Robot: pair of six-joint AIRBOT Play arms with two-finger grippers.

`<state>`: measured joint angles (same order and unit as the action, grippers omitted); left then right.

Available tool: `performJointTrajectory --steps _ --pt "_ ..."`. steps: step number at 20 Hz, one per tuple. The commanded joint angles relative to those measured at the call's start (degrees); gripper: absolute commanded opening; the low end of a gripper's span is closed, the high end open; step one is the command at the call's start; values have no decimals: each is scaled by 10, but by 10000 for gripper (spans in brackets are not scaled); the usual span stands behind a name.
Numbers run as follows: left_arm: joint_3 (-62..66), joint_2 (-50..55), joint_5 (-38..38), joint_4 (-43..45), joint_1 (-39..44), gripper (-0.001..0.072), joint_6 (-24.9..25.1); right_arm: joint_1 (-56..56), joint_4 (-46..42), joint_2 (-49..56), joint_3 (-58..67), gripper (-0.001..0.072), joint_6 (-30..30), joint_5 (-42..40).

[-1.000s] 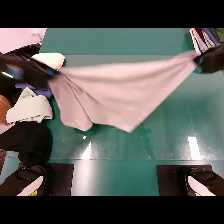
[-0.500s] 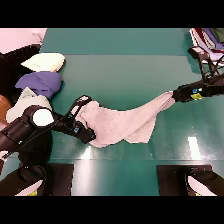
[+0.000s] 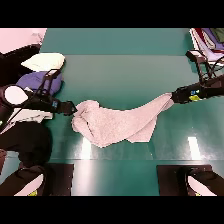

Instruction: Fold the shirts.

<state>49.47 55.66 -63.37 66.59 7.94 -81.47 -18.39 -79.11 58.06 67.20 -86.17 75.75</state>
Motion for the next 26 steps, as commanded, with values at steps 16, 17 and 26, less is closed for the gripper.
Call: performJointTrajectory --steps 16,17,26 --pt "53 116 34 -91 -56 24 78 2 -7 0 46 12 5 -7" --pt "94 90 27 -88 -56 23 77 9 -6 0 77 12 9 -3" --pt "435 -151 20 11 -56 24 18 70 -5 -2 414 12 33 68"
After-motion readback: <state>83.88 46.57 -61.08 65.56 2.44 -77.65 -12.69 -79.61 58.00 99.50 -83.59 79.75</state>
